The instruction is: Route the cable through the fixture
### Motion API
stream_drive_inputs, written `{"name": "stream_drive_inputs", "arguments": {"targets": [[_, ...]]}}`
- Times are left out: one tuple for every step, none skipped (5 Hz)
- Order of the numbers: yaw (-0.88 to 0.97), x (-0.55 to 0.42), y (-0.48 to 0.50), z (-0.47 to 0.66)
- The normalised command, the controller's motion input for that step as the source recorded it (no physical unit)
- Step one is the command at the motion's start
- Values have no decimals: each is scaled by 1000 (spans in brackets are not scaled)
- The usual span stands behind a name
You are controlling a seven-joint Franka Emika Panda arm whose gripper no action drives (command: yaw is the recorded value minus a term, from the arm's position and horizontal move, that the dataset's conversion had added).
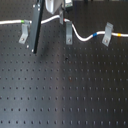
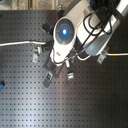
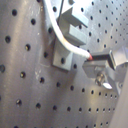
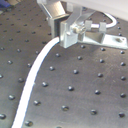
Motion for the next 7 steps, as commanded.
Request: {"name": "stream_drive_inputs", "arguments": {"targets": [[0, 5, -3, -17], [-60, 88, -56, -426], [0, 2, -2, -557], [0, 4, 3, -152], [0, -24, 327, 52], [-111, -144, 467, 209], [0, -9, 5, 0]]}}
